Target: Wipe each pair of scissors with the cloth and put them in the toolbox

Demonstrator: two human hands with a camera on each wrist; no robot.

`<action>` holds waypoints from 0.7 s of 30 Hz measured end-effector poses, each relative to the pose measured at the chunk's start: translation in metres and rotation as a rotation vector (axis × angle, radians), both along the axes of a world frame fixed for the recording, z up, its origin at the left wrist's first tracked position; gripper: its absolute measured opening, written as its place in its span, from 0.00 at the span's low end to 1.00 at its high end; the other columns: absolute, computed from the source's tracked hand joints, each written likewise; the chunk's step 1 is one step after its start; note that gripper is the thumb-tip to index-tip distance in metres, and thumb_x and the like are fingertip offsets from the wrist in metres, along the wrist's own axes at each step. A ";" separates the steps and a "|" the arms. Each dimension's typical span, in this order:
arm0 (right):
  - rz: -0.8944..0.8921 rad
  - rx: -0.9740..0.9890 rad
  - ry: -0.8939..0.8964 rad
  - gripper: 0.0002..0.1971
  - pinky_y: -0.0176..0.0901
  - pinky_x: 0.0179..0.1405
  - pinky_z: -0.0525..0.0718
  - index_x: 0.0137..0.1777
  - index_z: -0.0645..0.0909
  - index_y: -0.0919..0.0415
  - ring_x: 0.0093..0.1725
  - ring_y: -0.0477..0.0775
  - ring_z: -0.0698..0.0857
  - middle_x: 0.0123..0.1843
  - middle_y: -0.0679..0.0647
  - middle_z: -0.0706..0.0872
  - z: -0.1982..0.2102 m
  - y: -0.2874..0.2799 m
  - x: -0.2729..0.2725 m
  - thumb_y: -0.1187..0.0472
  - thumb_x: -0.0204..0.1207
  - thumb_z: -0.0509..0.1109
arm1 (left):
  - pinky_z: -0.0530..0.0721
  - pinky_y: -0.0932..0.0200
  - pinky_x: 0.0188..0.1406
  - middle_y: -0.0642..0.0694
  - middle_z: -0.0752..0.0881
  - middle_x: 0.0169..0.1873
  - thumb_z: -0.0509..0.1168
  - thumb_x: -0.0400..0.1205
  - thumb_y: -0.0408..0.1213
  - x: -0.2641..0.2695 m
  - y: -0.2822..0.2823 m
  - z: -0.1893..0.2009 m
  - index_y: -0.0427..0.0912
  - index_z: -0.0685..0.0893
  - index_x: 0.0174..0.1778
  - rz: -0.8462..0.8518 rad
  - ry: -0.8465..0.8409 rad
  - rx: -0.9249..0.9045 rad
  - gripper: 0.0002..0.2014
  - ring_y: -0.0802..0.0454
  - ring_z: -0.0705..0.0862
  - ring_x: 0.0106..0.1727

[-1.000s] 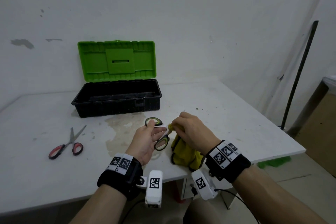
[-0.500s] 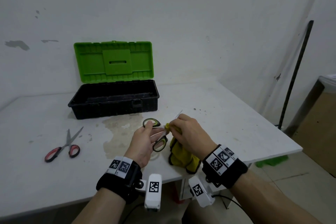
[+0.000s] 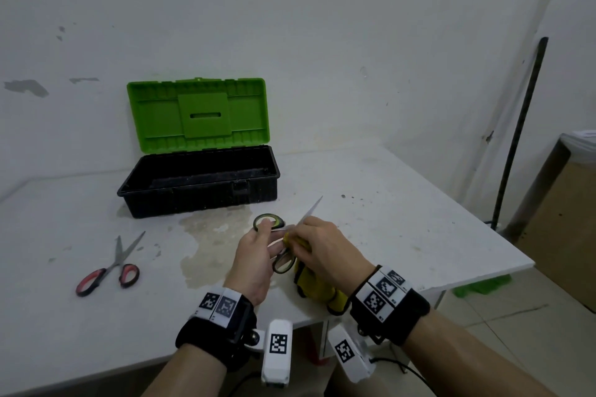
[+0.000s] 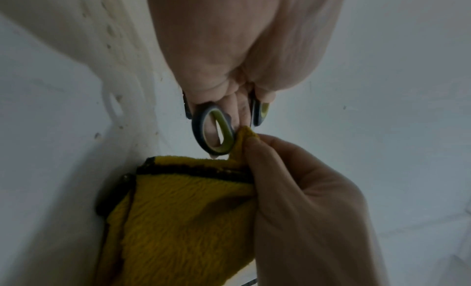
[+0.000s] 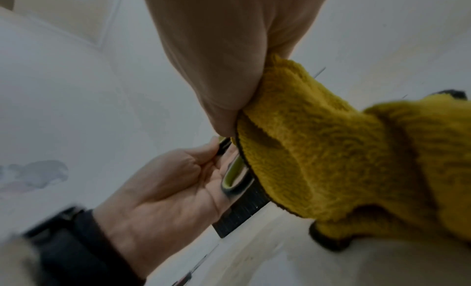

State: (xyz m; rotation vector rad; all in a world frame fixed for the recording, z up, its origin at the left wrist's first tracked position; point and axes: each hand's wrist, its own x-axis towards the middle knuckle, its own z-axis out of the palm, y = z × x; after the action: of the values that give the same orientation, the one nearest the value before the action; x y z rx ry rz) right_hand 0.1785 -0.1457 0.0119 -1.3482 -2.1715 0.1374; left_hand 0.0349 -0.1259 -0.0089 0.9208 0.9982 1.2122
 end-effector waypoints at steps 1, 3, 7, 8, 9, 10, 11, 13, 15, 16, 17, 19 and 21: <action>0.005 -0.015 -0.019 0.09 0.49 0.50 0.84 0.56 0.85 0.58 0.48 0.54 0.84 0.50 0.54 0.84 -0.002 -0.001 -0.003 0.60 0.82 0.66 | 0.88 0.46 0.52 0.39 0.93 0.51 0.53 0.92 0.44 0.000 0.000 0.000 0.35 0.84 0.58 0.000 0.011 0.010 0.18 0.43 0.92 0.53; 0.038 -0.055 -0.041 0.10 0.50 0.52 0.84 0.54 0.86 0.59 0.50 0.53 0.85 0.54 0.54 0.85 -0.006 -0.002 -0.007 0.60 0.81 0.64 | 0.88 0.47 0.51 0.40 0.93 0.51 0.52 0.92 0.44 0.001 0.000 -0.001 0.35 0.84 0.58 -0.004 0.026 0.023 0.19 0.44 0.92 0.52; 0.115 -0.110 -0.024 0.14 0.43 0.53 0.84 0.53 0.88 0.54 0.51 0.46 0.84 0.56 0.49 0.85 -0.005 -0.005 -0.008 0.56 0.78 0.61 | 0.88 0.48 0.46 0.42 0.93 0.51 0.52 0.92 0.45 -0.001 -0.002 -0.003 0.37 0.83 0.57 -0.002 -0.012 0.015 0.19 0.45 0.93 0.50; 0.110 -0.100 -0.012 0.11 0.39 0.51 0.82 0.52 0.88 0.55 0.48 0.45 0.83 0.52 0.49 0.86 -0.003 -0.006 -0.006 0.57 0.79 0.64 | 0.88 0.47 0.47 0.43 0.94 0.50 0.52 0.92 0.46 -0.003 -0.002 -0.002 0.37 0.83 0.57 0.000 -0.032 0.014 0.18 0.45 0.93 0.49; 0.101 -0.085 0.002 0.09 0.33 0.48 0.80 0.51 0.89 0.56 0.45 0.43 0.81 0.48 0.48 0.85 0.000 -0.008 -0.003 0.58 0.79 0.66 | 0.88 0.46 0.46 0.44 0.94 0.49 0.52 0.92 0.47 -0.004 -0.002 -0.002 0.38 0.82 0.58 0.007 -0.055 0.010 0.18 0.44 0.93 0.46; 0.088 -0.070 0.018 0.08 0.27 0.45 0.76 0.50 0.89 0.56 0.43 0.42 0.79 0.45 0.46 0.84 0.002 -0.008 0.000 0.58 0.79 0.68 | 0.88 0.46 0.43 0.44 0.93 0.48 0.52 0.92 0.48 -0.006 -0.001 -0.001 0.39 0.81 0.60 0.015 -0.080 0.000 0.18 0.44 0.93 0.44; 0.067 -0.061 0.030 0.07 0.25 0.42 0.72 0.50 0.89 0.55 0.42 0.41 0.77 0.43 0.45 0.82 0.003 -0.008 0.004 0.57 0.79 0.69 | 0.89 0.47 0.40 0.43 0.92 0.50 0.54 0.91 0.49 -0.008 0.001 0.000 0.39 0.80 0.61 0.018 -0.103 -0.015 0.18 0.44 0.93 0.41; 0.016 -0.074 0.049 0.07 0.30 0.41 0.71 0.49 0.88 0.55 0.41 0.43 0.78 0.41 0.45 0.82 0.002 -0.005 0.011 0.56 0.79 0.68 | 0.90 0.45 0.39 0.38 0.88 0.54 0.55 0.91 0.50 -0.010 0.002 0.003 0.39 0.79 0.64 0.006 -0.139 -0.045 0.18 0.42 0.92 0.39; -0.020 -0.101 0.079 0.07 0.35 0.42 0.74 0.49 0.88 0.54 0.41 0.45 0.80 0.42 0.47 0.84 -0.001 -0.004 0.014 0.55 0.80 0.69 | 0.91 0.43 0.43 0.36 0.86 0.56 0.55 0.91 0.52 -0.010 0.002 0.003 0.39 0.79 0.64 -0.024 -0.140 -0.062 0.20 0.40 0.92 0.42; -0.026 -0.103 0.092 0.07 0.36 0.42 0.76 0.49 0.88 0.53 0.42 0.45 0.80 0.43 0.48 0.84 -0.002 -0.003 0.014 0.55 0.80 0.68 | 0.91 0.42 0.45 0.36 0.87 0.56 0.55 0.91 0.51 -0.009 0.001 0.002 0.39 0.79 0.64 -0.040 -0.136 -0.068 0.20 0.39 0.92 0.45; -0.028 -0.101 0.099 0.07 0.36 0.43 0.77 0.50 0.88 0.53 0.42 0.46 0.81 0.43 0.48 0.85 -0.002 -0.003 0.014 0.55 0.80 0.68 | 0.91 0.43 0.47 0.35 0.87 0.57 0.56 0.91 0.50 -0.007 0.001 0.000 0.38 0.80 0.64 -0.056 -0.134 -0.071 0.19 0.39 0.92 0.49; -0.031 -0.098 0.105 0.08 0.37 0.44 0.79 0.51 0.88 0.53 0.43 0.46 0.82 0.44 0.49 0.86 -0.001 -0.002 0.013 0.55 0.80 0.68 | 0.90 0.46 0.50 0.32 0.88 0.57 0.60 0.90 0.40 -0.006 0.000 -0.004 0.35 0.80 0.64 -0.102 -0.120 -0.066 0.13 0.40 0.90 0.53; -0.037 -0.108 0.115 0.08 0.39 0.46 0.80 0.51 0.88 0.52 0.45 0.47 0.82 0.45 0.49 0.86 0.000 -0.001 0.013 0.55 0.80 0.68 | 0.86 0.53 0.51 0.30 0.89 0.54 0.62 0.87 0.28 -0.008 0.000 -0.009 0.34 0.81 0.61 -0.176 -0.096 -0.051 0.08 0.43 0.89 0.52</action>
State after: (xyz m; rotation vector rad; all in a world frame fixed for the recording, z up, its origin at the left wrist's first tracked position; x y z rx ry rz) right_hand 0.1916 -0.1468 0.0123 -1.4034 -2.0681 0.3144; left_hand 0.0271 -0.1258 -0.0178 0.8832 0.8497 1.0687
